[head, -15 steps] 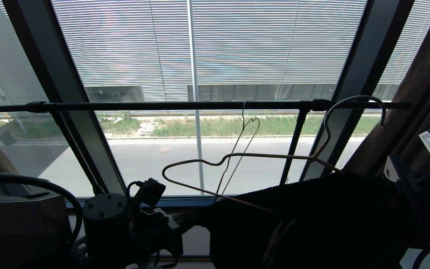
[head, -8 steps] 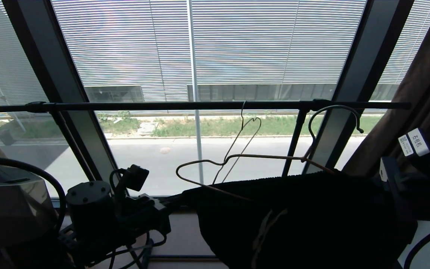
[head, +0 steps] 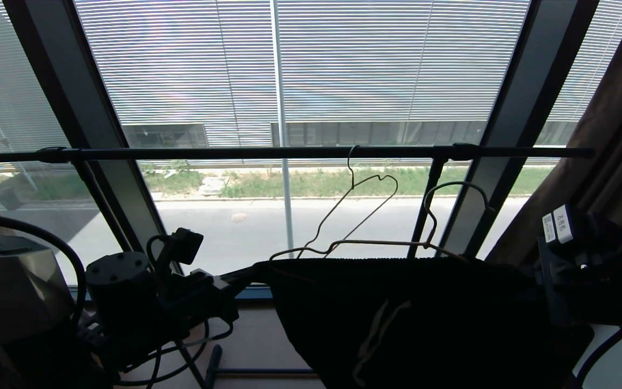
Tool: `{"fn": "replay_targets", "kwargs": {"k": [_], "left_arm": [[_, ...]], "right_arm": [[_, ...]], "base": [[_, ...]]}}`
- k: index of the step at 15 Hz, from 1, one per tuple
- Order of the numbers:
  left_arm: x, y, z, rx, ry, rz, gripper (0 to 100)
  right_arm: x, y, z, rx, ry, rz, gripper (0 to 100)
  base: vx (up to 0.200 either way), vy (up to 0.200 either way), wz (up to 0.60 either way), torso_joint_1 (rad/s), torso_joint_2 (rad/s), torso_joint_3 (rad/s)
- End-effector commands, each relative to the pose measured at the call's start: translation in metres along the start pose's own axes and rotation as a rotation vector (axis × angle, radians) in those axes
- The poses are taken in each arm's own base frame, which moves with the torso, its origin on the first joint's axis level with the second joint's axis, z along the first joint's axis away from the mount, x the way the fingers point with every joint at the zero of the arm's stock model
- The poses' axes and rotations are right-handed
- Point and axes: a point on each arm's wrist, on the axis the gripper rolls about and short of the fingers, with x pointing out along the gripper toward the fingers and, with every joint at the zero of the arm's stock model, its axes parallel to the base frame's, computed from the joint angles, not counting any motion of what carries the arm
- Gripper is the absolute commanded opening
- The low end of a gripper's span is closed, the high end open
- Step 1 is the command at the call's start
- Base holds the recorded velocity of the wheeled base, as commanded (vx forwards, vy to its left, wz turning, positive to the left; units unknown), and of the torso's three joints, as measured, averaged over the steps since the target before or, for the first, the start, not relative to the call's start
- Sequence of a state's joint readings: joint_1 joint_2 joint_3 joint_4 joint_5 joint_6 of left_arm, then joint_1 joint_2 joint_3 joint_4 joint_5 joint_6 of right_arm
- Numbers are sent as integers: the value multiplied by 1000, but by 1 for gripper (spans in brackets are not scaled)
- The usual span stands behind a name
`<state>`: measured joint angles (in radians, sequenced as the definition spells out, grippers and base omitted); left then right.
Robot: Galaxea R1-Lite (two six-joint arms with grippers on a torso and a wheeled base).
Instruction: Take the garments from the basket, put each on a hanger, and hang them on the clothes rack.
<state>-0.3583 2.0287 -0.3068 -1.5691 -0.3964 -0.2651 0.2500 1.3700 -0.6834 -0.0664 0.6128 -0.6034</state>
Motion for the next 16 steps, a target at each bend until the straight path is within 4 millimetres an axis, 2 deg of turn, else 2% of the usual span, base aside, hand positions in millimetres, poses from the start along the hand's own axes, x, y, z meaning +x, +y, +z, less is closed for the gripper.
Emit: {"fn": "replay_targets", "kwargs": {"k": [1,9,16], "left_arm": [[-1,1,4,4,-17,3,0],[-7,-5,10,15,-35,-8,0],[-22,-34,19,90,-66,-84,0]], "right_arm": [[5,0,-3,3,26,-3,0],[36,2,-12,7,181,-25,0],[66,5,-23,-43,234,-98,0]], "base": [[0,0,0,0,0,0],[0,0,0,0,0,0],[0,0,0,0,0,0]]}}
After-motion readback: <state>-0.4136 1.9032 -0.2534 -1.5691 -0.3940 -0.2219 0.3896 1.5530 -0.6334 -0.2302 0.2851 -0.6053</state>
